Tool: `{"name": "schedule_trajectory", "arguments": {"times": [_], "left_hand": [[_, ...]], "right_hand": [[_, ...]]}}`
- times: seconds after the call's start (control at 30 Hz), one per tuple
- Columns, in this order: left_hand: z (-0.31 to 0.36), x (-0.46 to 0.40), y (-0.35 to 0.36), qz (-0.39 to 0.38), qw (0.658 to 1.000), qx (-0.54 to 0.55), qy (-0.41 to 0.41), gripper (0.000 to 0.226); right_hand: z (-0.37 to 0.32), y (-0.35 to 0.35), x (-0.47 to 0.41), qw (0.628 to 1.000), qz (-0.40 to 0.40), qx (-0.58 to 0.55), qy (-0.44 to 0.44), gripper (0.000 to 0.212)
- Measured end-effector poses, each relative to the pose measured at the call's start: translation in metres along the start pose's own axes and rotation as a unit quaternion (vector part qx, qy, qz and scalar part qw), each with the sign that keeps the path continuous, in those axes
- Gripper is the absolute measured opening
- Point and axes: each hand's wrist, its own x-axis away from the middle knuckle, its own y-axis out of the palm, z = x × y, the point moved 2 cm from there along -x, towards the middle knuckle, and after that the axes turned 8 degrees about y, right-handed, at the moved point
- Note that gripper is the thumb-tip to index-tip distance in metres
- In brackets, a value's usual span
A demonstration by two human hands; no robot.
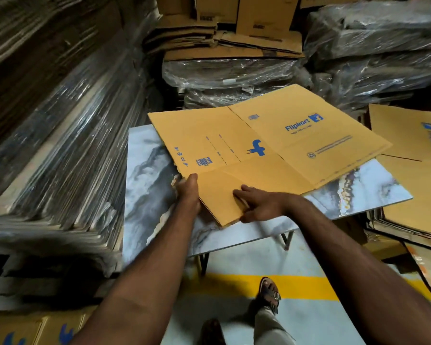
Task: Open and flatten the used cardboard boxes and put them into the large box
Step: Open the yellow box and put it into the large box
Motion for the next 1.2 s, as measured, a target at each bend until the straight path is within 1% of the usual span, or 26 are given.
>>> {"name": "schedule_trajectory", "arguments": {"times": [0.03, 0.07, 0.1, 0.17, 0.2, 0.23, 0.27, 0.3, 0.37, 0.4, 0.43, 0.5, 0.53, 0.57, 0.63, 0.73, 0.77, 0.83, 0.87, 0.93, 1.0, 1.1, 1.2], "left_hand": [[-0.002, 0.010, 0.004, 0.013, 1.000, -0.004, -0.001, 0.013], [-0.007, 0.016, 0.010, 0.015, 1.000, 0.001, -0.006, 0.014], [-0.010, 0.024, 0.018, -0.009, 0.999, 0.017, -0.025, 0.012], [-0.011, 0.032, 0.030, -0.105, 0.989, 0.049, -0.093, 0.009], [-0.009, 0.034, 0.032, -0.152, 0.980, 0.050, -0.118, 0.008], [-0.008, 0.033, 0.033, -0.193, 0.972, 0.041, -0.129, 0.007], [-0.009, 0.030, 0.032, -0.223, 0.965, 0.032, -0.132, 0.006], [-0.009, 0.030, 0.031, -0.248, 0.960, 0.022, -0.130, 0.005], [-0.007, 0.029, 0.026, -0.270, 0.953, -0.005, -0.134, 0.008], [-0.008, 0.025, 0.022, -0.275, 0.952, -0.009, -0.136, 0.013], [-0.007, 0.020, 0.019, -0.272, 0.952, 0.000, -0.138, 0.024], [-0.003, 0.000, 0.011, -0.229, 0.963, 0.050, -0.131, 0.049], [0.003, -0.010, 0.006, -0.203, 0.968, 0.083, -0.124, 0.054], [0.012, -0.021, 0.002, -0.175, 0.971, 0.110, -0.117, 0.054], [0.030, -0.044, -0.005, -0.134, 0.974, 0.151, -0.104, 0.049], [0.046, -0.061, 0.001, -0.122, 0.973, 0.160, -0.113, 0.039], [0.048, -0.058, 0.006, -0.125, 0.975, 0.140, -0.118, 0.031], [0.045, -0.049, 0.017, -0.146, 0.978, 0.091, -0.118, 0.008], [0.044, -0.041, 0.023, -0.167, 0.977, 0.071, -0.116, 0.006], [0.040, -0.029, 0.029, -0.200, 0.973, 0.035, -0.112, 0.013], [0.039, -0.023, 0.031, -0.225, 0.967, 0.025, -0.116, 0.012], [0.039, -0.022, 0.032, -0.238, 0.961, 0.038, -0.136, 0.008], [0.047, -0.013, 0.038, -0.262, 0.953, 0.064, -0.141, 0.007]], "right_hand": [[-0.009, -0.008, 0.005, 0.999, -0.017, -0.028, -0.003, 0.082], [-0.015, -0.012, 0.006, 0.999, -0.017, -0.035, -0.003, 0.081], [-0.022, -0.013, 0.006, 1.000, -0.006, -0.013, 0.004, 0.084], [-0.028, -0.003, -0.001, 0.996, 0.036, 0.061, 0.048, 0.100], [-0.028, 0.005, -0.007, 0.991, 0.070, 0.083, 0.076, 0.107], [-0.026, 0.013, -0.013, 0.984, 0.116, 0.088, 0.100, 0.109], [-0.025, 0.018, -0.017, 0.976, 0.164, 0.085, 0.118, 0.105], [-0.024, 0.021, -0.018, 0.967, 0.205, 0.085, 0.129, 0.096], [-0.023, 0.024, -0.016, 0.952, 0.264, 0.102, 0.118, 0.070], [-0.020, 0.024, -0.014, 0.948, 0.280, 0.114, 0.099, 0.059], [-0.015, 0.025, -0.011, 0.946, 0.290, 0.127, 0.072, 0.052], [0.005, 0.027, -0.003, 0.949, 0.280, 0.146, 0.014, 0.047], [0.017, 0.028, 0.004, 0.951, 0.275, 0.139, -0.009, 0.050], [0.031, 0.030, 0.011, 0.952, 0.279, 0.126, -0.023, 0.054], [0.059, 0.031, 0.027, 0.950, 0.291, 0.108, -0.022, 0.060], [0.081, 0.023, 0.050, 0.945, 0.306, 0.112, 0.013, 0.052], [0.081, 0.018, 0.054, 0.943, 0.307, 0.122, 0.036, 0.049], [0.082, 0.011, 0.059, 0.934, 0.317, 0.139, 0.093, 0.040], [0.084, 0.009, 0.063, 0.928, 0.320, 0.140, 0.130, 0.039], [0.091, 0.011, 0.067, 0.917, 0.326, 0.129, 0.192, 0.041], [0.102, 0.016, 0.072, 0.903, 0.341, 0.133, 0.226, 0.042], [0.113, 0.012, 0.075, 0.891, 0.351, 0.139, 0.253, 0.040], [0.119, 0.002, 0.076, 0.884, 0.363, 0.156, 0.249, 0.043]]}}
